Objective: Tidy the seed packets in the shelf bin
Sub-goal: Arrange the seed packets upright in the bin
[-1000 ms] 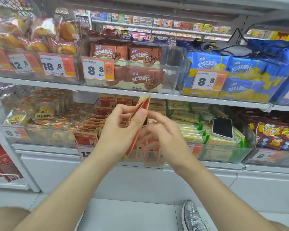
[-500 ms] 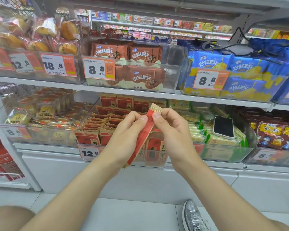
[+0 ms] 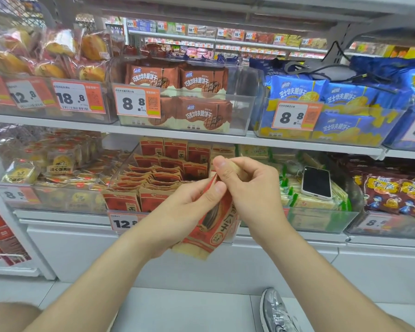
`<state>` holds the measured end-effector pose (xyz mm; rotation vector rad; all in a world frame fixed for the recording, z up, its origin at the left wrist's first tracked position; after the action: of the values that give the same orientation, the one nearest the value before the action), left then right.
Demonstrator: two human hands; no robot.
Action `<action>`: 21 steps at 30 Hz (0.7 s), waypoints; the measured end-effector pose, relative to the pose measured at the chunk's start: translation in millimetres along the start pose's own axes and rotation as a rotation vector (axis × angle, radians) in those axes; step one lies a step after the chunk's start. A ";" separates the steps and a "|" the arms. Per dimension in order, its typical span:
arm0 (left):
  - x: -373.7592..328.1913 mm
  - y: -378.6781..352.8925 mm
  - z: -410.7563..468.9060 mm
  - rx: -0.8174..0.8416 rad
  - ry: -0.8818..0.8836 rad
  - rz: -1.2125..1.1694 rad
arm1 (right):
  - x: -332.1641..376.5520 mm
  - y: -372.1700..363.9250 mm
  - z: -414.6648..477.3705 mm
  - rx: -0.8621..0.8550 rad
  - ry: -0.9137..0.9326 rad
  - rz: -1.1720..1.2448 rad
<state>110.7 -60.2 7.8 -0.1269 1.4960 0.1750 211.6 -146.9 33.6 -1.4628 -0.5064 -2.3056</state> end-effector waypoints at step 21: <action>-3.2 19.4 -6.2 -0.166 0.111 -0.065 | -6.1 -8.4 6.8 0.244 -0.277 0.428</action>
<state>100.7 -42.5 10.9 -0.3226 1.5842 0.2426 215.3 -135.6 29.9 -1.5930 -0.4735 -1.6656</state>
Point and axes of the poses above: each hand's wrist, its own z-axis towards the middle knuckle, its own y-axis out of the back of the hand, x = y × z, the point moved 8 cm from there along z, towards the middle knuckle, and after that the axes turned 4 degrees about -z, right-handed, at the moved point
